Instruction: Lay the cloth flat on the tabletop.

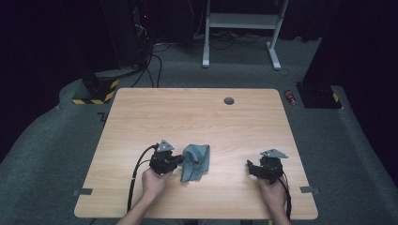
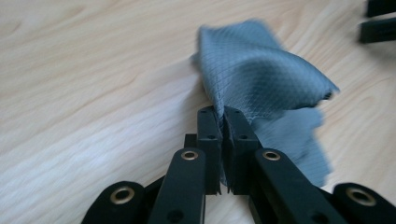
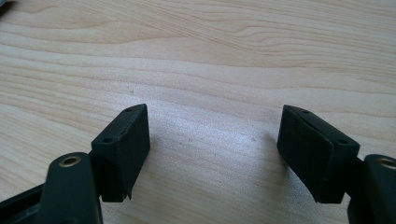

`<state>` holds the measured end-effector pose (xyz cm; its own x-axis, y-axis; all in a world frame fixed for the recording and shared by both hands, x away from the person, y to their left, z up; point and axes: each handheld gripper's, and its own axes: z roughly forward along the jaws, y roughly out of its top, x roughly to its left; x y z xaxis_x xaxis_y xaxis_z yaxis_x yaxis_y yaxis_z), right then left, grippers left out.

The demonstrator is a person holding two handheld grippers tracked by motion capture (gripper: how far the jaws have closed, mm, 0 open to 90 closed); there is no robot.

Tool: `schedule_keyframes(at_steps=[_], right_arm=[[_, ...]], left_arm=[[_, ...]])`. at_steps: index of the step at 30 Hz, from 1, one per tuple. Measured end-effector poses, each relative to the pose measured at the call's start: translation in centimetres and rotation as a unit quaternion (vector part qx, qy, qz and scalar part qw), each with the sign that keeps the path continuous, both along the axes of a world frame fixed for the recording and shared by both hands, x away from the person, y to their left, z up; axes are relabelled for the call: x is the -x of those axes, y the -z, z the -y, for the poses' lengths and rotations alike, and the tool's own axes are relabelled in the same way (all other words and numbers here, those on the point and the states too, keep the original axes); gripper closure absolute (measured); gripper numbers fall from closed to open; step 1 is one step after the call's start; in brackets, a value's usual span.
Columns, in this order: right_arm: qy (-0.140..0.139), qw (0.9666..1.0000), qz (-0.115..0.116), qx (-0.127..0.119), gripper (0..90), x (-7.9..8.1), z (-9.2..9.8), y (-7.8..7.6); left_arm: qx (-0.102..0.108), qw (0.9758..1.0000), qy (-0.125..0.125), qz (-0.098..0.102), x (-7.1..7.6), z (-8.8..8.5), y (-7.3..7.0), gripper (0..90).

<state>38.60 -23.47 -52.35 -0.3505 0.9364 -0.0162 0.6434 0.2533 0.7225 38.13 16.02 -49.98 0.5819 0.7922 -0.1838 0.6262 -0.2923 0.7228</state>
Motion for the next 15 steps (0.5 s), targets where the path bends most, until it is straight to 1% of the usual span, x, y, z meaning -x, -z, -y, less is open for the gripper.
schedule_keyframes(at_steps=[1, 4, 7, 8, 10, 12, 15], right_arm=[[0.000, 1.0000, 0.000, 0.000, 25.0, 0.0, 0.0, 0.0], [0.000, 1.0000, 0.000, 0.000, 25.0, 0.0, 0.0, 0.0], [0.000, 1.0000, 0.000, 0.000, 25.0, 0.0, 0.0, 0.0], [0.000, 1.0000, 0.000, 0.000, 25.1, 0.0, 0.0, 0.0], [0.000, 1.0000, 0.000, 0.000, 25.1, 0.0, 0.0, 0.0], [0.000, 1.0000, 0.000, 0.000, 25.0, 0.0, 0.0, 0.0], [0.000, 1.0000, 0.000, 0.000, 25.1, 0.0, 0.0, 0.0]], left_arm=[[0.000, 1.0000, -0.006, -0.007, 0.0, -0.3, 0.4, 86.2], [-0.016, 0.9997, -0.012, -0.013, -0.1, -0.9, 1.1, 86.5], [-0.015, 0.9996, -0.022, -0.013, 0.2, -1.3, 1.2, 85.6], [-0.016, 0.9996, -0.023, -0.008, 0.4, -1.4, 1.1, 83.0], [-0.013, 0.9996, -0.024, 0.001, 1.0, -1.3, 0.7, 72.8], [-0.015, 0.9996, -0.012, 0.018, 2.0, -0.8, 0.1, 67.0], [-0.016, 0.9993, 0.011, 0.032, 3.4, 0.4, -0.4, 61.8]])
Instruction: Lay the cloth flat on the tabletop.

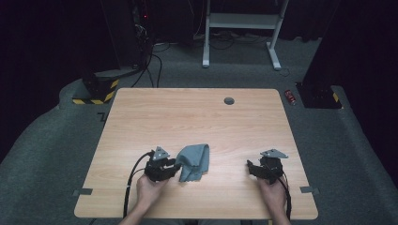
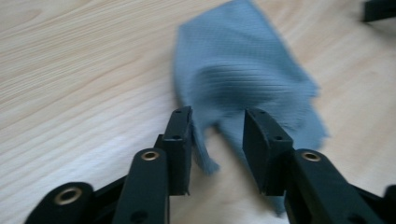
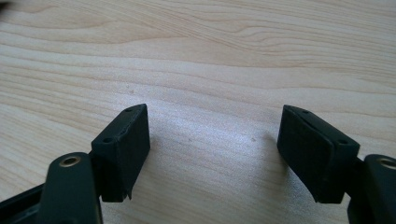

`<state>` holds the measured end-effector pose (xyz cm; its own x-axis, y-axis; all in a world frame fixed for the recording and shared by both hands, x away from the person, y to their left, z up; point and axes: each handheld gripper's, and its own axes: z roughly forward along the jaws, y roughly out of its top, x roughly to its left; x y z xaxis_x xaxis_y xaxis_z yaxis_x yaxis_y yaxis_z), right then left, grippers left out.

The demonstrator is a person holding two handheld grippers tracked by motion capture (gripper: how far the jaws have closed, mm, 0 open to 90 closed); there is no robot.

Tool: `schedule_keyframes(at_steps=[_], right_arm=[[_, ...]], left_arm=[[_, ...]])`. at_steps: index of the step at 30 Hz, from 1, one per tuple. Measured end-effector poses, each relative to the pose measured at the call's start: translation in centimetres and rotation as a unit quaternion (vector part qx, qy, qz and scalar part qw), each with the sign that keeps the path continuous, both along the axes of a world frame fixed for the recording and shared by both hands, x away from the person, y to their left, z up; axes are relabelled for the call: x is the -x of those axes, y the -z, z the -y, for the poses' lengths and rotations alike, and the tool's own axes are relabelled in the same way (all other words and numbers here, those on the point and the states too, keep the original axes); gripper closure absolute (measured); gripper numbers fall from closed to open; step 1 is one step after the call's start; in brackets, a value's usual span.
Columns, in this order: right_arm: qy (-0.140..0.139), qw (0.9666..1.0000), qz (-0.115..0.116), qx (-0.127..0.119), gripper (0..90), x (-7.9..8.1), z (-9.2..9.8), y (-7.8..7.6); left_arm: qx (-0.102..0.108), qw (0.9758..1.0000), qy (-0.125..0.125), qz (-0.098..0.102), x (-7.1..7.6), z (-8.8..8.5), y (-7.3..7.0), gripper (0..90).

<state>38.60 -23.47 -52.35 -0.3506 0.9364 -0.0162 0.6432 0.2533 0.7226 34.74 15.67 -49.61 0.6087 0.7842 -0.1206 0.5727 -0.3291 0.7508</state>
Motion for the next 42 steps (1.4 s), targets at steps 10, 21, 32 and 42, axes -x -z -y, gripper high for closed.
schedule_keyframes(at_steps=[10, 21, 32, 42], right_arm=[[0.000, 1.0000, 0.000, 0.000, 25.1, 0.0, 0.0, 0.0], [0.000, 1.0000, 0.000, 0.000, 25.1, 0.0, 0.0, 0.0], [0.000, 1.0000, 0.000, 0.000, 25.0, 0.0, 0.0, 0.0], [-0.015, 0.9999, 0.006, -0.002, 39.2, 0.2, -0.2, -0.1]], left_arm=[[-0.077, 0.9958, 0.050, -0.002, 0.6, 3.4, 1.5, 60.1], [-0.051, 0.9985, 0.013, -0.012, 0.4, 0.8, 1.2, 87.7], [0.001, 0.9994, -0.027, -0.023, 0.9, -1.3, 2.5, 79.5], [-0.044, 0.9978, -0.043, 0.026, 1.2, -1.1, 2.8, 48.5]])
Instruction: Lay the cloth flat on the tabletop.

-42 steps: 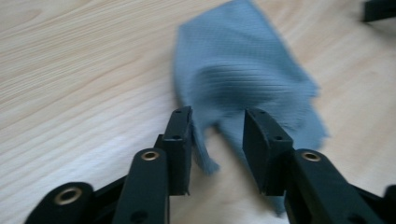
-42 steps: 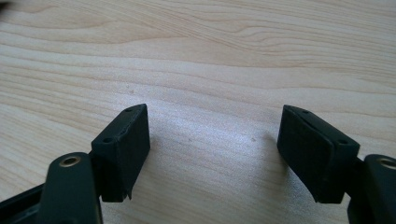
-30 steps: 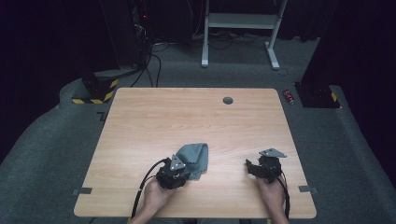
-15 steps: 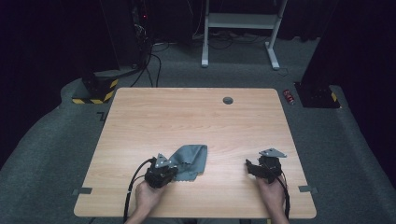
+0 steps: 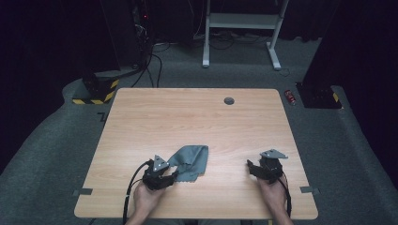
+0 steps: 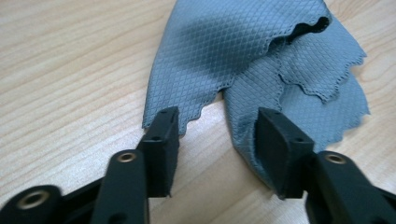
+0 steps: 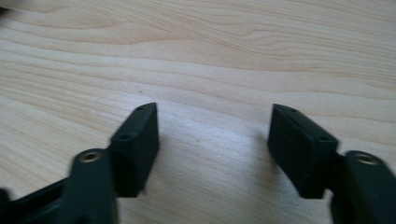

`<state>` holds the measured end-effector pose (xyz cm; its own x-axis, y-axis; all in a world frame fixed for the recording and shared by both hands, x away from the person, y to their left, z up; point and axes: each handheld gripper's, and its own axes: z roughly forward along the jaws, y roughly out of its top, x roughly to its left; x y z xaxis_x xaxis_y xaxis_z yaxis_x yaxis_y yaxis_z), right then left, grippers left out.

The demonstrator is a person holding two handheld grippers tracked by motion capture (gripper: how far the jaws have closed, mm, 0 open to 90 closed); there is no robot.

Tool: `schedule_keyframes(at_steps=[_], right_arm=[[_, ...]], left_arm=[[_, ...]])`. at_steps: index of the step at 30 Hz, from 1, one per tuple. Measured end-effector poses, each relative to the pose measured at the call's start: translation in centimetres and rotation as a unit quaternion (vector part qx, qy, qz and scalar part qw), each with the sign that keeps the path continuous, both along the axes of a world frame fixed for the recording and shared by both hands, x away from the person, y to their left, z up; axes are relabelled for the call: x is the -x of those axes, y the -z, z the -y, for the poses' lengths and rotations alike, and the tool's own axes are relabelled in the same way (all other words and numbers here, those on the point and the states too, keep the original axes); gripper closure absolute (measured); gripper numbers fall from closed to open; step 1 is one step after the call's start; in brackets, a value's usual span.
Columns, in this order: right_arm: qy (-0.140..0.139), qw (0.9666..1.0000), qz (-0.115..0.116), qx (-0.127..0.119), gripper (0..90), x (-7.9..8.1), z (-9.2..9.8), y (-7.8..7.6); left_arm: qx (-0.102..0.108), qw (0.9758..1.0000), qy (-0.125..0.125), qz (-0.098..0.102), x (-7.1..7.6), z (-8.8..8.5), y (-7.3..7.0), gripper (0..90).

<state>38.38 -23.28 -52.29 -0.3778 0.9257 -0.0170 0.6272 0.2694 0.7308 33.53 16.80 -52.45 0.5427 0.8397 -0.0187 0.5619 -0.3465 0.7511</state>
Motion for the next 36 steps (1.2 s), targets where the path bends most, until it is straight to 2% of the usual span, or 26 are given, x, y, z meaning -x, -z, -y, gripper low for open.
schedule_keyframes(at_steps=[1, 3, 4, 5, 7, 10, 11, 14, 17, 20, 23, 24, 26, 29, 32, 36], right_arm=[[-0.003, 1.0000, 0.002, 0.001, 42.2, 0.1, -0.2, 0.0], [-0.015, 0.9998, 0.009, 0.010, 46.1, 0.3, -0.8, -0.1], [-0.021, 0.9997, -0.002, 0.010, 50.6, 0.4, -1.2, -0.3], [-0.036, 0.9991, -0.018, 0.009, 50.8, 0.5, -2.0, -0.6], [-0.074, 0.9970, -0.023, 0.004, 51.1, 0.9, -3.7, -0.9], [-0.130, 0.9912, -0.022, -0.011, 51.1, 1.5, -6.6, -1.6], [-0.154, 0.9877, -0.023, -0.014, 50.9, 1.7, -8.1, -1.8], [-0.193, 0.9809, -0.024, -0.009, 49.0, 2.0, -11.2, -2.2], [-0.233, 0.9722, -0.025, -0.002, 49.0, 1.9, -14.3, -2.3], [-0.252, 0.9675, -0.024, 0.013, 51.2, 1.8, -16.5, -1.9], [-0.259, 0.9642, -0.038, 0.043, 58.4, 1.4, -17.7, -1.1], [-0.261, 0.9639, -0.037, 0.036, 61.4, 1.3, -17.6, -1.1], [-0.258, 0.9645, -0.043, 0.036, 73.0, 1.0, -17.4, -1.2], [-0.264, 0.9625, -0.057, 0.028, 83.3, 0.6, -17.0, -1.3], [-0.267, 0.9617, -0.055, 0.032, 85.7, 0.5, -17.0, -1.6], [-0.261, 0.9636, -0.051, 0.021, 84.5, 0.3, -16.8, -2.2]], left_arm=[[-0.002, 0.9999, -0.002, 0.013, 0.1, 0.1, 0.2, 47.0], [-0.002, 0.9999, -0.004, 0.012, 0.1, 0.1, 0.2, 45.6], [-0.002, 0.9999, -0.004, 0.012, 0.0, 0.1, 0.2, 45.5], [-0.001, 0.9999, -0.005, 0.012, 0.0, 0.1, 0.2, 45.5], [-0.001, 0.9999, -0.005, 0.012, 0.0, 0.1, 0.2, 45.5], [-0.002, 0.9999, -0.004, 0.012, 0.0, 0.1, 0.2, 45.5], [-0.002, 0.9999, -0.004, 0.012, 0.0, 0.1, 0.2, 45.5], [-0.001, 0.9999, -0.006, 0.012, 0.1, 0.1, 0.2, 45.5], [-0.001, 0.9999, -0.007, 0.013, 0.1, 0.1, 0.2, 45.4], [-0.001, 0.9999, -0.008, 0.013, 0.1, 0.1, 0.2, 45.4], [-0.002, 0.9999, -0.008, 0.013, 0.1, 0.1, 0.2, 45.5], [-0.002, 0.9999, -0.009, 0.013, 0.2, 0.1, 0.2, 45.5], [-0.001, 0.9999, -0.009, 0.012, 0.2, 0.1, 0.2, 45.6], [-0.001, 0.9999, -0.006, 0.012, 0.2, 0.1, 0.2, 44.9], [0.000, 0.9999, -0.007, 0.012, 0.2, 0.1, 0.2, 44.8], [0.001, 0.9999, -0.008, 0.011, 0.2, 0.1, 0.2, 45.1]])
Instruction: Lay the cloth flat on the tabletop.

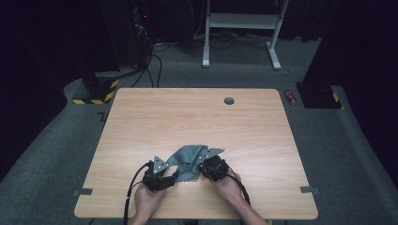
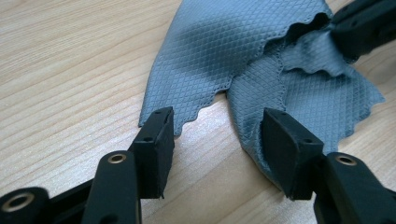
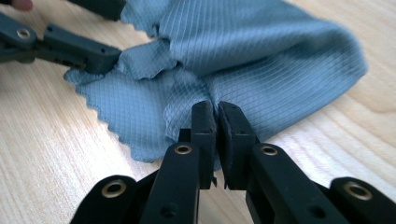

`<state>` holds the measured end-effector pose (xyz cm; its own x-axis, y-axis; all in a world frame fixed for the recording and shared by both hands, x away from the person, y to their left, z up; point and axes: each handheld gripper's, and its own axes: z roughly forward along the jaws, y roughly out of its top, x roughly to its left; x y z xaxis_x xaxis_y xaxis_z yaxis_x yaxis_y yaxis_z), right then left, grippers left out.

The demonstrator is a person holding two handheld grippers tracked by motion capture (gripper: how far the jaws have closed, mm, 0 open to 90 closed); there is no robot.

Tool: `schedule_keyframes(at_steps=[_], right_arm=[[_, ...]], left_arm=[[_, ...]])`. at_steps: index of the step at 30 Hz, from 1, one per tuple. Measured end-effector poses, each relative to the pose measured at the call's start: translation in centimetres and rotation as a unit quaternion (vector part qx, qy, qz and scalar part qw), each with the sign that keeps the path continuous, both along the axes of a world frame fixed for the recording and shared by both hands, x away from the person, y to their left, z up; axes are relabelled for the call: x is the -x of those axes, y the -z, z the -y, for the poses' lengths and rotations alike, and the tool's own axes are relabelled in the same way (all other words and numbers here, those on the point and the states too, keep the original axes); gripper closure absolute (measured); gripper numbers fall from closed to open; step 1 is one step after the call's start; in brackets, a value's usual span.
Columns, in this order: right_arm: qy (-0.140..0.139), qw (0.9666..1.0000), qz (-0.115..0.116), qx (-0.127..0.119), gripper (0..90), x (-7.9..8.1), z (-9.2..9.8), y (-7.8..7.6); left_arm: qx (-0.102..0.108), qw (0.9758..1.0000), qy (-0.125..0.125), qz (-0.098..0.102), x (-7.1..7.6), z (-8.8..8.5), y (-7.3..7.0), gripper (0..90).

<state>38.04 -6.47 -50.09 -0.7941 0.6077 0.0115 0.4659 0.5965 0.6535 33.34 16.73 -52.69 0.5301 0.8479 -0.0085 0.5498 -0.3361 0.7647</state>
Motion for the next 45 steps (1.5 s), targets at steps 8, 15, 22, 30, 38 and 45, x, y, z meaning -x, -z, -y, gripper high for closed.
schedule_keyframes(at_steps=[8, 15, 22, 30, 38, 45], right_arm=[[0.021, 0.9997, 0.012, 0.004, 88.0, -0.5, 1.6, -1.0], [0.104, 0.9939, 0.029, -0.021, 88.2, -2.1, 6.1, -2.8], [0.174, 0.9848, 0.009, -0.001, 83.3, -3.7, 9.5, -2.0], [0.152, 0.9875, 0.043, -0.010, 61.2, -1.6, 8.3, -2.0], [0.062, 0.9966, 0.050, -0.019, 55.8, -0.6, 4.1, -2.8], [0.027, 0.9991, 0.017, 0.027, 67.0, -0.9, 1.3, -0.1]], left_arm=[[0.001, 1.0000, 0.000, 0.000, 0.0, 0.0, 0.0, 45.4], [0.001, 1.0000, 0.000, 0.000, 0.0, -0.1, 0.0, 45.9], [0.002, 1.0000, -0.005, 0.000, 0.1, -0.1, 0.0, 48.1], [0.006, 1.0000, 0.006, 0.001, 0.1, -0.3, 0.0, 61.6], [0.015, 0.9999, 0.007, -0.003, 0.2, -0.3, 0.0, 64.9], [0.020, 0.9997, 0.011, -0.006, 0.1, -0.6, -0.1, 66.9]])
